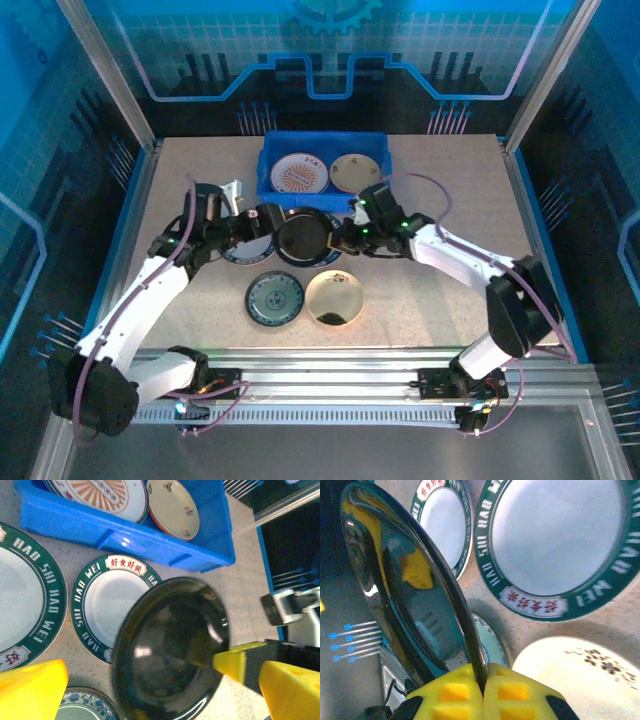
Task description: Place the plates into the plastic bin on the countertop
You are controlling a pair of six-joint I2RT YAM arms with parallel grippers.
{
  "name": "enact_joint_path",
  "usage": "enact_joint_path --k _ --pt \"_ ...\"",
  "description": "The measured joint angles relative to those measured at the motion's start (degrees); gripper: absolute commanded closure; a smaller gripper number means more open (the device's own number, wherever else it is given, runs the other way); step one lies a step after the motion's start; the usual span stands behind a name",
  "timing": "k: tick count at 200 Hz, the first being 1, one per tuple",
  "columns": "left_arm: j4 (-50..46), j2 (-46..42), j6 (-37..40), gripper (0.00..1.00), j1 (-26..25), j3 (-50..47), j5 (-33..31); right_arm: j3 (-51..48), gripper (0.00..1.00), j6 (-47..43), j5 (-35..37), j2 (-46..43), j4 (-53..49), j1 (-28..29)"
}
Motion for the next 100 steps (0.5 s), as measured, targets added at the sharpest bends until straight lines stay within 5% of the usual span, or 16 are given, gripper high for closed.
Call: enact_joint_path --k 60,100 --pt "6.27 6.01 -2.23 0.23 -4.42 -1.22 -0.15 -5.18 1.00 1.77 -5.70 -5.11 4.55 -5.29" --pt "8.79 9.35 -3.45 0.55 -5.07 -1.22 -0.20 -6.69 1.00 4.28 -9.90 -5.11 8.20 -5.64"
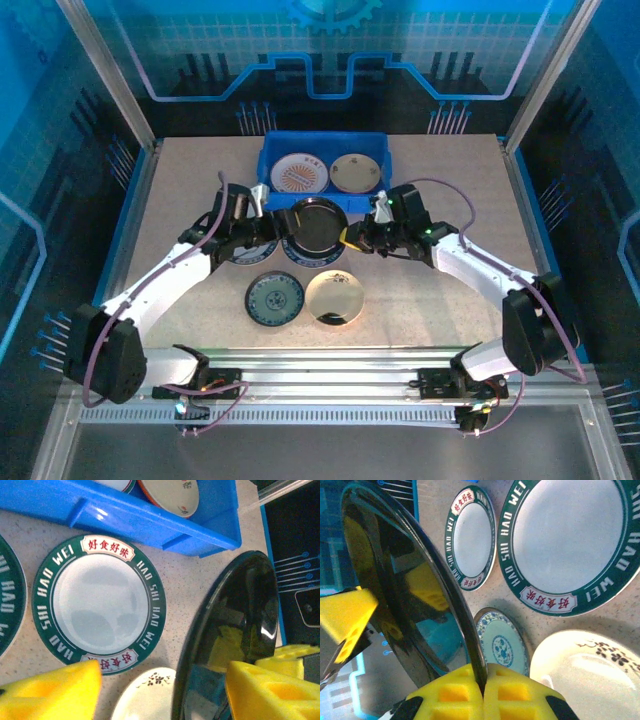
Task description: Place the plates into the plastic bin on the countertop
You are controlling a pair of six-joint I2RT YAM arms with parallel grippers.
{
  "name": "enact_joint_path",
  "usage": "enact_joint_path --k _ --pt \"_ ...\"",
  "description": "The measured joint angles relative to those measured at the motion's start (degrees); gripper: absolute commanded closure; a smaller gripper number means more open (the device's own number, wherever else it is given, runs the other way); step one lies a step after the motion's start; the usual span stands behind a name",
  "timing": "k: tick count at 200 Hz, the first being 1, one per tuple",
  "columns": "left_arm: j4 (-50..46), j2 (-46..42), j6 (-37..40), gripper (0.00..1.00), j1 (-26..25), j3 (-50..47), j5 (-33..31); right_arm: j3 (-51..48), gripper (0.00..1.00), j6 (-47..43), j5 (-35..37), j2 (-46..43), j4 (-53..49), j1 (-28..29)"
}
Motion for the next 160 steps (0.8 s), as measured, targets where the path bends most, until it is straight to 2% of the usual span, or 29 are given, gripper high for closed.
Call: enact_joint_path --k 28,38,85,95,106,115,121,144,160 --pt "0.63 1.03 -0.42 0.85 -0.13 0.02 0.02 -0.15 1.00 1.07 -0.96 0.00 0.42 -0.11" --pt "1.09 1.03 0.22 1.00 -0.17 0.04 0.09 -0.17 1.00 1.25 -0.98 0.04 0.44 -0.15" --pt "1.55 1.25 0.13 1.00 -0.39 0.07 0.46 -0.37 1.00 1.88 -0.83 0.22 0.24 -0.74" --pt "1.70 1.25 0.13 1.00 -0.39 0.07 0.46 -0.37 0.83 1.90 -0.70 0.22 0.02 -0.74" --pt "1.77 1.29 0.11 1.00 -0.50 0.07 0.46 -0.37 0.73 1.11 -0.57 0.22 -0.13 -0.74" --pt "1.79 1.42 0.11 1.00 -0.50 0.07 0.37 -0.37 0.58 0.96 -0.28 0.15 -0.37 -0.74" --pt "1.84 1.53 0.11 1.00 -0.50 0.07 0.35 -0.39 0.52 0.42 -0.02 0.13 -0.55 -0.74" --pt "2.43 1.88 0.11 1.00 -0.50 0.11 0.44 -1.75 0.34 -0.15 0.68 -0.52 -0.28 -1.55" --pt "2.01 2.27 0.13 1.00 -0.50 0.92 0.44 -4.37 0.29 -0.28 0.94 -1.95 0.37 -2.99"
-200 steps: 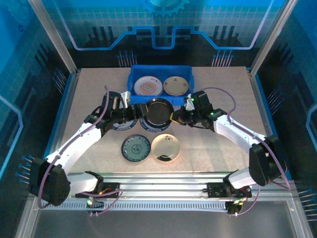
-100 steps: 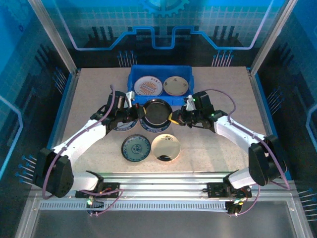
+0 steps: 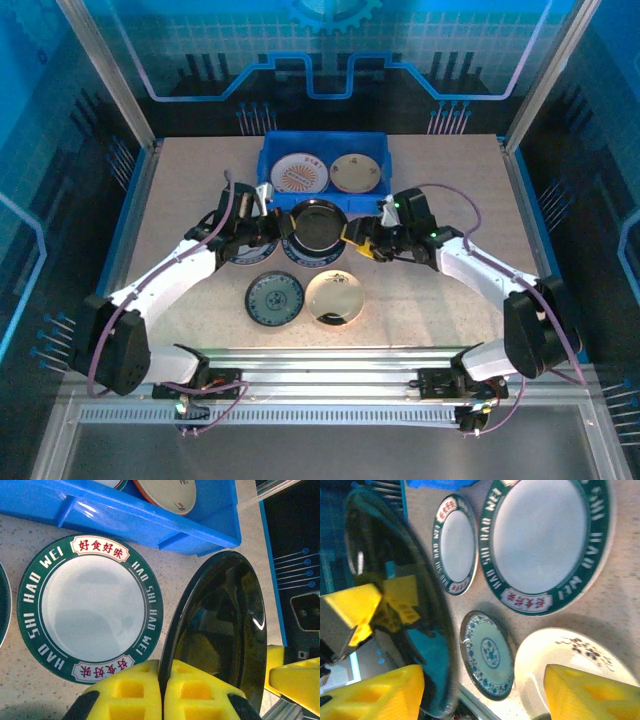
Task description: Place the plates into the plastic bin on the countertop
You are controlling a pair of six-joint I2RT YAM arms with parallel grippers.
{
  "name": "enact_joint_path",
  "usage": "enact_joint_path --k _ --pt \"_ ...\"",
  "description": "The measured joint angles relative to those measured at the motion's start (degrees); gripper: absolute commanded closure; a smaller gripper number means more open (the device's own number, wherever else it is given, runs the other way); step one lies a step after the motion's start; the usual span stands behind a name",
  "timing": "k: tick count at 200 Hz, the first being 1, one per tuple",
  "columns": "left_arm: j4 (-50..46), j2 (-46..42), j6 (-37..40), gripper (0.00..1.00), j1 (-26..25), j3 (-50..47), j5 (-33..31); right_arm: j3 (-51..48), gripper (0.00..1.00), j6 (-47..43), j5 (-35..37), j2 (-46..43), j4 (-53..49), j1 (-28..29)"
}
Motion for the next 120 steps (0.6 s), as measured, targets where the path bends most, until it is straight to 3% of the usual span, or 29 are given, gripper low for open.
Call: enact_joint_path --k 74,120 --pt "-1.25 3.63 0.07 1.00 0.00 8.63 0.02 -10.29 0.30 -0.20 2.27 -14.49 -0.44 -12.92" --pt "-1.60 12.02 -0.33 1.00 0.00 17.64 0.57 -17.00 0.30 0.44 2.69 -19.61 -0.87 -18.27"
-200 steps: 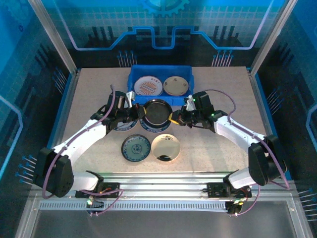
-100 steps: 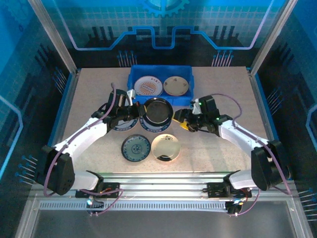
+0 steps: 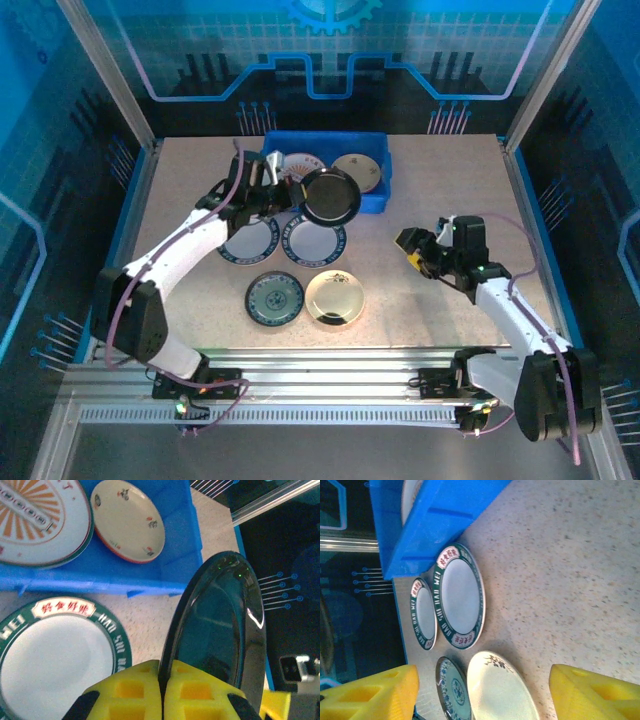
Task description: Place the plates into the plastic bin on the countertop
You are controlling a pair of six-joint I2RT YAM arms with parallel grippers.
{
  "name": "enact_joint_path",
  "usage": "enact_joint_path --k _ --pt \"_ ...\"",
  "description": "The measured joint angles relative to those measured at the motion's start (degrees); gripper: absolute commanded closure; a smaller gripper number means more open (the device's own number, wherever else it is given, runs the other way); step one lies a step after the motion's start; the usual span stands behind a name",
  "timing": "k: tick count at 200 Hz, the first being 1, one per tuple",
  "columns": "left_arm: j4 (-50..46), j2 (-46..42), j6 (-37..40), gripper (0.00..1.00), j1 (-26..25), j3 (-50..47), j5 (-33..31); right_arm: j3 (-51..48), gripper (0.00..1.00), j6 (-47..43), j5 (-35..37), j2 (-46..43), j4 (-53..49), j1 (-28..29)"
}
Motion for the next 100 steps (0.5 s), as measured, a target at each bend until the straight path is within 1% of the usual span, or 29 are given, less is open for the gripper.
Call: enact_joint_path --k 59,100 --pt "-0.85 11.82 -2.40 1.00 0.00 14.19 0.15 -5.03 0.30 0.90 -0.22 -4.00 0.37 -3.74" --pt "-0.35 20.57 -5.03 1.00 0.00 22.43 0.15 -6.75 0.30 1.57 -1.14 -4.02 0.90 -4.24"
